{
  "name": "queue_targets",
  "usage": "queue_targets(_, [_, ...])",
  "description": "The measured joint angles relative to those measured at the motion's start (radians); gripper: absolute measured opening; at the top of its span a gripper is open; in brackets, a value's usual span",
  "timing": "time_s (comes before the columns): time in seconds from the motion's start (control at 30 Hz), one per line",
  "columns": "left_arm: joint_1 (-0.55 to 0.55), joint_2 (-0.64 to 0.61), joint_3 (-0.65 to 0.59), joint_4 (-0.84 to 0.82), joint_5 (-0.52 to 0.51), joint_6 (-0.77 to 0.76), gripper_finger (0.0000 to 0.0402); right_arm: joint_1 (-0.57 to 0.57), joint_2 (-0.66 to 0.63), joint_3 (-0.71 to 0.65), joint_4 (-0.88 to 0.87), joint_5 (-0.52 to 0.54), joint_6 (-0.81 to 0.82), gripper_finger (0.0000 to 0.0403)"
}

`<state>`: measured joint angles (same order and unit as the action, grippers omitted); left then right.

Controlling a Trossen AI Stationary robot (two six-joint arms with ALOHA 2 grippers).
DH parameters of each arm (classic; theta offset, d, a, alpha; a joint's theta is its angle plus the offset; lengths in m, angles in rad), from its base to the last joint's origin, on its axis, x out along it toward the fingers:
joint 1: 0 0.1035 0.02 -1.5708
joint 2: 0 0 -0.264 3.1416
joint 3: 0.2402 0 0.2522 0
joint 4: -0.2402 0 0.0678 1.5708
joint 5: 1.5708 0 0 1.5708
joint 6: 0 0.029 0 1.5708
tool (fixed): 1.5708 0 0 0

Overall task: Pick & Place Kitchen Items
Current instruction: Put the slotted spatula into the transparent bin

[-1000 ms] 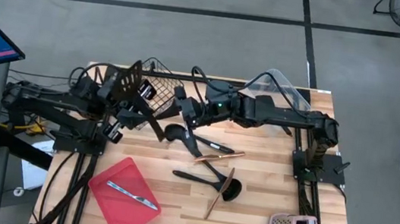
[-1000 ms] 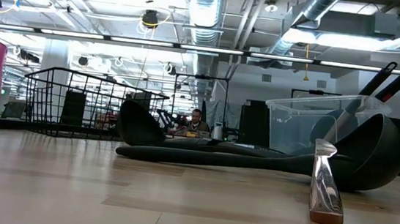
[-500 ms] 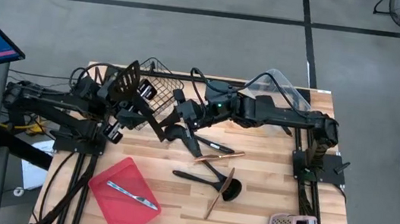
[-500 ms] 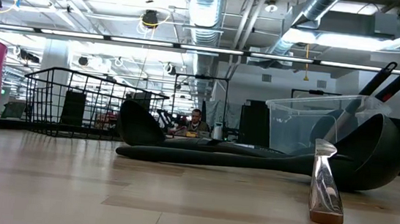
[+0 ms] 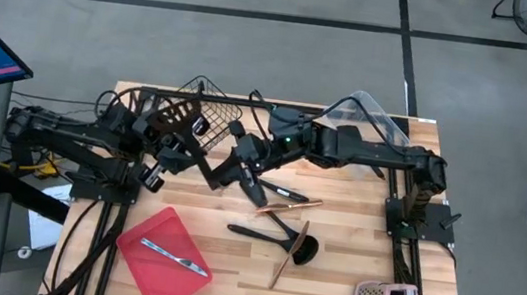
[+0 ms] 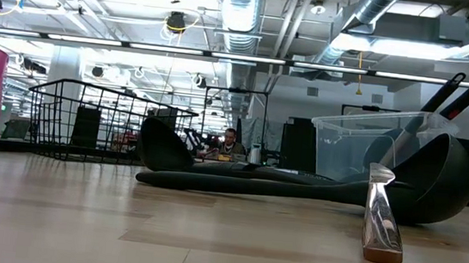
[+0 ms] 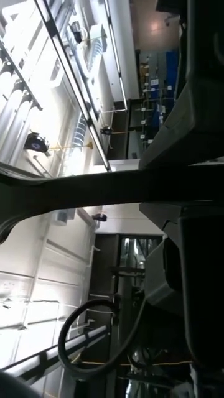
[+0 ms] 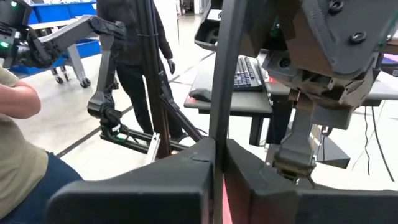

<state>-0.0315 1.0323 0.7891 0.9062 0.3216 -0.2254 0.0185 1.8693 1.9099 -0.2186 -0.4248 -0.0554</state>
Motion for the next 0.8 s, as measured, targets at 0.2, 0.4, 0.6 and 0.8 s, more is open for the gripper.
queue_targets(0.2, [0.0,0.005,0.0,-0.001,0.002,-0.027,0.0048,0.002,0.0,0.0,-0.015,0.0,0.053,0.0005])
queue_targets(0.4, [0.0,0.006,-0.001,-0.006,0.02,-0.029,0.0048,0.002,-0.001,0.001,-0.039,0.0,0.08,0.0004])
queue_targets(0.6, [0.0,0.006,-0.001,-0.006,0.023,-0.029,0.0048,0.002,-0.001,0.001,-0.039,0.0,0.08,0.0003])
queue_targets(0.8, [0.0,0.006,-0.001,-0.008,0.024,-0.028,0.0049,0.001,0.001,0.001,-0.036,0.002,0.052,0.0003])
